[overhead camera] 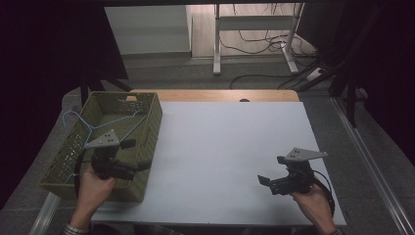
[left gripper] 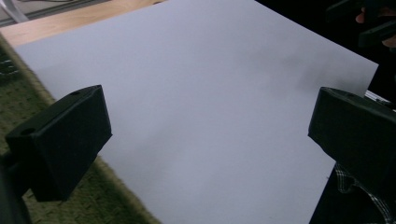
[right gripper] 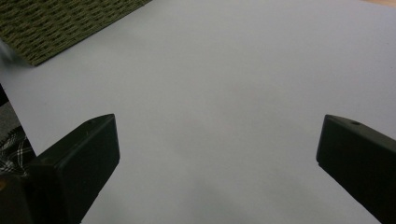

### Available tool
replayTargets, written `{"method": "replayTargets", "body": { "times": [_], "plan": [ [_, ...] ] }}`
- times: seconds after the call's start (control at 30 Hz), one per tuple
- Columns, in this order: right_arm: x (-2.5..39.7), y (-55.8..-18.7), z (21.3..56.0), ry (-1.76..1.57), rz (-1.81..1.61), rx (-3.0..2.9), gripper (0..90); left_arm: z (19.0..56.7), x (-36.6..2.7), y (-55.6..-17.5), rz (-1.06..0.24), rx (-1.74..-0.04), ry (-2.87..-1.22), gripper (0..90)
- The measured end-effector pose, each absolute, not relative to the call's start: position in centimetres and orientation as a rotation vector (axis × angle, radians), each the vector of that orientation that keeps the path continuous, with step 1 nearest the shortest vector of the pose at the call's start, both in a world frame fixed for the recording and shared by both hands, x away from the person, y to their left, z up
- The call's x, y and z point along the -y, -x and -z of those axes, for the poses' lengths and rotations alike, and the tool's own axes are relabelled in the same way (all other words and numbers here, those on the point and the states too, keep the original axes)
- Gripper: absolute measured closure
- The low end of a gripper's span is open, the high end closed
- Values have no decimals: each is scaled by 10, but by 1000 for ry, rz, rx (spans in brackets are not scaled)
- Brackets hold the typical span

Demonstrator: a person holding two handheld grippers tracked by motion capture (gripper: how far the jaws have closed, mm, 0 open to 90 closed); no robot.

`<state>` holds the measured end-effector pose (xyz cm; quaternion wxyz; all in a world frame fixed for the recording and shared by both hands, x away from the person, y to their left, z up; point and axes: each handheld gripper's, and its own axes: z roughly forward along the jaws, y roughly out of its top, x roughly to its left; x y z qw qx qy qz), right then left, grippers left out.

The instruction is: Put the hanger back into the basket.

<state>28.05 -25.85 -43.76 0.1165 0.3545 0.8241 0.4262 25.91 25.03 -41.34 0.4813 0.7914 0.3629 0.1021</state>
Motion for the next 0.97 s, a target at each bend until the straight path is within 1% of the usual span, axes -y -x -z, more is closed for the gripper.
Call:
{"method": "replayTargets", "body": {
  "times": [0.17,0.43,0.6,0.7,0.97],
  "plan": [
    [261,-277,439,-1038,-1244,-2413,0,418,-243,-254,-246,-883,-1923,0],
    [261,-273,446,-1028,-1216,-2435,0,435,-235,-246,-233,-930,-1934,0],
    [258,-273,449,-1019,-1195,-2450,0,445,-231,-244,-252,-951,-1961,0],
    [258,-273,451,-1014,-1180,-2456,0,446,-230,-243,-271,-950,-1978,0],
    [258,-274,453,-1017,-1171,-2455,0,447,-229,-243,-270,-947,-1982,0]
  ]
}}
